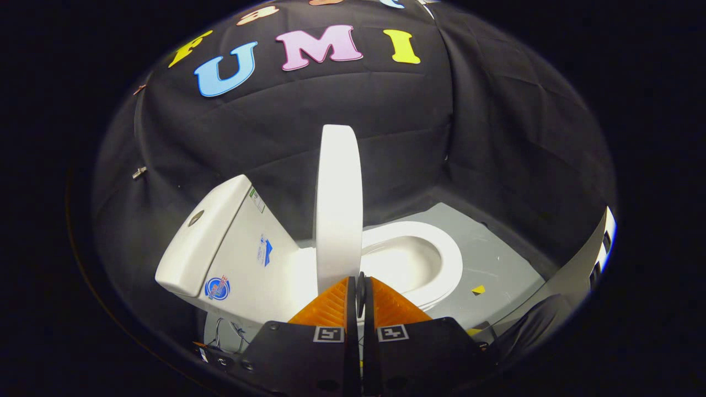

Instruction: Open the toilet lid.

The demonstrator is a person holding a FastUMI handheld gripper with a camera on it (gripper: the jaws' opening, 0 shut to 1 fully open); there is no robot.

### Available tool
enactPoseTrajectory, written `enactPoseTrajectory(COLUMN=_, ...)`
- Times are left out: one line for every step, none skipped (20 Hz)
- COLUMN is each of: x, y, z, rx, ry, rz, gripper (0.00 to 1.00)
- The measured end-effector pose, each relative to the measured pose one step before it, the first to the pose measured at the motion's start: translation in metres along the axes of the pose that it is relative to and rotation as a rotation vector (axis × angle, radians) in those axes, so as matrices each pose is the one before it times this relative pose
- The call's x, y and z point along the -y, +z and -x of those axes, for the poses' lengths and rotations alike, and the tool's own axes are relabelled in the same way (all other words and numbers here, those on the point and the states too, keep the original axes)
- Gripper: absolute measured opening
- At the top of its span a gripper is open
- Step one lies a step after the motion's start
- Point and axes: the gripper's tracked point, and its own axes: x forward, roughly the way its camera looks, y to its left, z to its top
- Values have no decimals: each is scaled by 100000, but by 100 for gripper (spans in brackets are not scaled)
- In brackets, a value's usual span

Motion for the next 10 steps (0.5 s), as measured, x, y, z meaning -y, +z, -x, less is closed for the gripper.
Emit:
enactPoseTrajectory(x=-718, y=-8, z=212, rx=552, ry=442, rz=1213, gripper=7)
enactPoseTrajectory(x=-845, y=55, z=131, rx=834, ry=557, rz=1596, gripper=7)
enactPoseTrajectory(x=-810, y=-80, z=174, rx=822, ry=325, rz=1847, gripper=7)
enactPoseTrajectory(x=-696, y=10, z=161, rx=912, ry=48, rz=2318, gripper=7)
enactPoseTrajectory(x=-736, y=-60, z=243, rx=847, ry=-67, rz=2063, gripper=7)
enactPoseTrajectory(x=-717, y=-14, z=110, rx=981, ry=-122, rz=1712, gripper=7)
enactPoseTrajectory(x=-707, y=31, z=201, rx=874, ry=140, rz=1708, gripper=7)
enactPoseTrajectory(x=-700, y=87, z=37, rx=896, ry=35, rz=1513, gripper=7)
enactPoseTrajectory(x=-654, y=5, z=11, rx=941, ry=1, rz=1893, gripper=8)
enactPoseTrajectory(x=-623, y=-57, z=73, rx=916, ry=-90, rz=1904, gripper=8)
